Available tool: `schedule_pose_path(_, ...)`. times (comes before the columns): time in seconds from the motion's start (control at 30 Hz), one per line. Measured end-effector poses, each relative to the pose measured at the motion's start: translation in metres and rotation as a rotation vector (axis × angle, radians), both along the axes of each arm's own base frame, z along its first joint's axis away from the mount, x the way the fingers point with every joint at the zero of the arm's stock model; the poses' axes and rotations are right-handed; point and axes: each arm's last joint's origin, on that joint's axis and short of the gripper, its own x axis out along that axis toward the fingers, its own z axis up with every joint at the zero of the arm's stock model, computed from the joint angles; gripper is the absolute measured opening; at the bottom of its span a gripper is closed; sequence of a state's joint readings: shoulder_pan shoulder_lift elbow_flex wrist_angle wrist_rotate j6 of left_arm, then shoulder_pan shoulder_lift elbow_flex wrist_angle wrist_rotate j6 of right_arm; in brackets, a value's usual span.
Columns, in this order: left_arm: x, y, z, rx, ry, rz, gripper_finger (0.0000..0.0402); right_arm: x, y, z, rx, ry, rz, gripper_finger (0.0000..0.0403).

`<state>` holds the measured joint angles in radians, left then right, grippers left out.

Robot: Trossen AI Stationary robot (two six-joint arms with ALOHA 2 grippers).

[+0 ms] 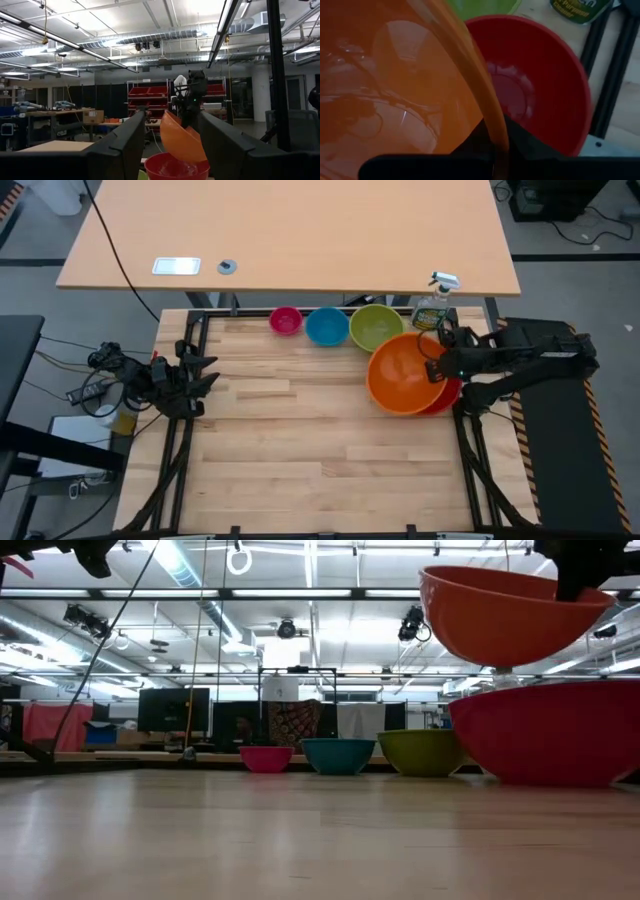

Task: Nest bowls inside each other
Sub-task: Stack the orange bowl on the red bowl

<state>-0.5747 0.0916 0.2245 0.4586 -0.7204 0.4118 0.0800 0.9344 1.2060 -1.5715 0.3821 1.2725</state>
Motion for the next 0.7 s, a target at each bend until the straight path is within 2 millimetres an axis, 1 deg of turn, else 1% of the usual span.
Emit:
schedule_pose_path(0.13,0.000,0.000,0.000,0.001,0.000,0.000,0.0189,0.001,-0.010,-0.003,0.021,0.051,0.010,0.0023)
schedule_pose_path(0.37,0.000,0.000,0.000,0.001,0.000,-0.001,0.0189,0.001,-0.028,-0.031,0.048,0.227,0.020,0.0023)
schedule_pose_path(0.53,0.000,0.000,0.000,0.001,0.000,-0.002,0.0189,-0.004,-0.042,-0.040,0.027,0.297,-0.030,0.0023)
schedule_pose_path(0.6,0.000,0.000,0.000,0.001,0.000,-0.002,0.0189,-0.004,-0.046,-0.046,0.060,0.323,-0.038,0.0023)
schedule_pose_path(0.7,0.000,0.000,0.000,0.002,0.000,-0.001,0.0189,-0.003,-0.049,-0.059,0.154,0.363,-0.026,0.0023)
